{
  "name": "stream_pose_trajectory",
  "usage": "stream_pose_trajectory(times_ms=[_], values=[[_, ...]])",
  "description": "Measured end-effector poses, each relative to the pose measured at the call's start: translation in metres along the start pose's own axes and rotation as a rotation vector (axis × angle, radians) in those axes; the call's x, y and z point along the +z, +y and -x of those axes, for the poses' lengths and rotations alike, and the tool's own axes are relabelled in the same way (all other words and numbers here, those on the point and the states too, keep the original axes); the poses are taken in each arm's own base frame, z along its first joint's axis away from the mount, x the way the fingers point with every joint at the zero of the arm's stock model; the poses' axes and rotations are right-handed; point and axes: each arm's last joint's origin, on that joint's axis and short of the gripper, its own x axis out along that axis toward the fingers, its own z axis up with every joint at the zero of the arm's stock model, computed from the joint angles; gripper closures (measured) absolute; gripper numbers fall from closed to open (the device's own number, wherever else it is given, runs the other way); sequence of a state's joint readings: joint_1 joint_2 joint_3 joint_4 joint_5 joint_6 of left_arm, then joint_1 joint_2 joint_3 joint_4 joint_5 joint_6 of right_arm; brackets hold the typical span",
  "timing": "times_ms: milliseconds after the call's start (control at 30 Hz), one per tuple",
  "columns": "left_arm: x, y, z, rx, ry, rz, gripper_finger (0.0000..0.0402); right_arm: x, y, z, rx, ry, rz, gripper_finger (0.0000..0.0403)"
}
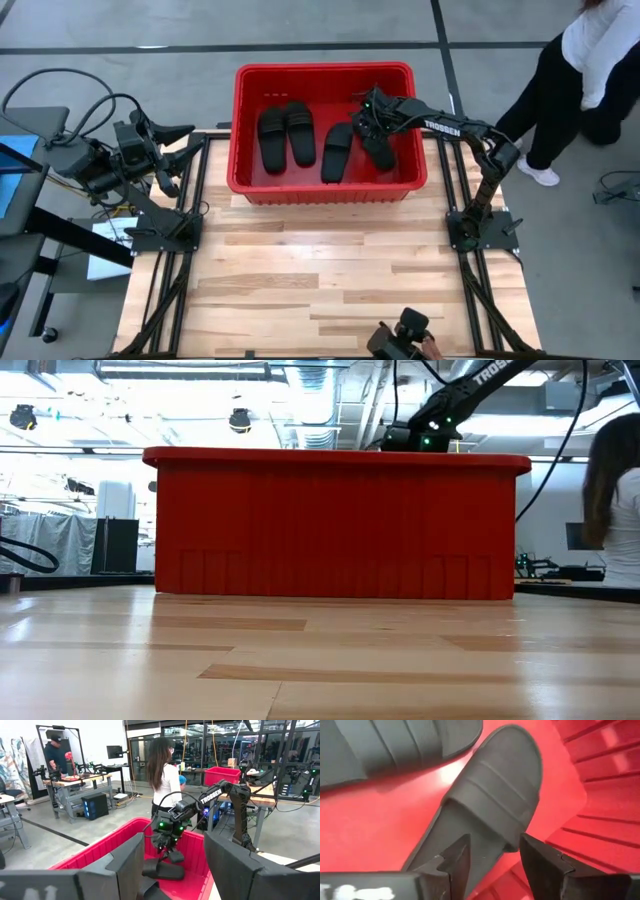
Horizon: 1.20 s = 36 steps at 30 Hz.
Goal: Pick and place slides into bin
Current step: Adjust the black slide in the red bin
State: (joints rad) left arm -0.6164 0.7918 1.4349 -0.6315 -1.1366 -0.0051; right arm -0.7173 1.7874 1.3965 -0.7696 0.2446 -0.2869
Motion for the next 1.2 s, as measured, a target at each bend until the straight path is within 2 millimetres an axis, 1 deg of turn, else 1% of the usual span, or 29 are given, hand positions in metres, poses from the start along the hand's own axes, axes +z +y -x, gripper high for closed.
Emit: stream_pose_trajectory(times_ms=[100, 300, 433, 533, 633, 733, 800, 867, 933, 1033, 1100, 1200], values=[[0.0, 0.0, 0.0, 0.0, 0.0, 0.0, 0.0205, 0.007, -0.003, 0.01, -0.016, -0.014, 0.001, 0.0245], [0.0, 0.0, 0.0, 0.0, 0.0, -0.001, 0.0205, 0.024, -0.011, 0.037, -0.036, -0.072, -0.006, 0.0244], [0.0, 0.0, 0.0, 0.0, 0.0, -0.001, 0.0205, 0.035, -0.018, 0.065, -0.052, -0.147, -0.034, 0.0241], [0.0, 0.0, 0.0, -0.001, 0.0, 0.0, 0.0205, 0.04, -0.023, 0.098, -0.073, -0.267, -0.077, 0.0241], [0.0, 0.0, 0.0, 0.0, 0.0, 0.0, 0.0205, 0.036, -0.027, 0.14, -0.097, -0.434, -0.141, 0.0243], [0.0, 0.0, 0.0, 0.0, -0.001, 0.001, 0.0205, 0.026, -0.031, 0.188, -0.105, -0.627, -0.202, 0.0247], [0.0, 0.0, 0.0, -0.003, 0.0, 0.001, 0.0205, 0.016, -0.032, 0.218, -0.07, -0.756, -0.207, 0.0249], [0.0, 0.0, 0.0, -0.008, 0.0, 0.002, 0.0205, 0.006, -0.032, 0.242, -0.009, -0.864, -0.192, 0.0252], [0.0, 0.0, 0.0, -0.013, 0.0, 0.001, 0.0205, -0.003, -0.029, 0.257, 0.055, -0.928, -0.159, 0.0254], [0.0, 0.0, 0.0, -0.013, 0.0, 0.001, 0.0205, -0.009, -0.024, 0.271, 0.109, -0.987, -0.127, 0.0255], [0.0, 0.0, 0.0, -0.013, 0.0, 0.001, 0.0205, -0.01, -0.019, 0.276, 0.131, -1.008, -0.123, 0.0254], [0.0, 0.0, 0.0, -0.013, 0.0, 0.0, 0.0205, -0.008, -0.01, 0.277, 0.158, -1.01, -0.093, 0.0253]])
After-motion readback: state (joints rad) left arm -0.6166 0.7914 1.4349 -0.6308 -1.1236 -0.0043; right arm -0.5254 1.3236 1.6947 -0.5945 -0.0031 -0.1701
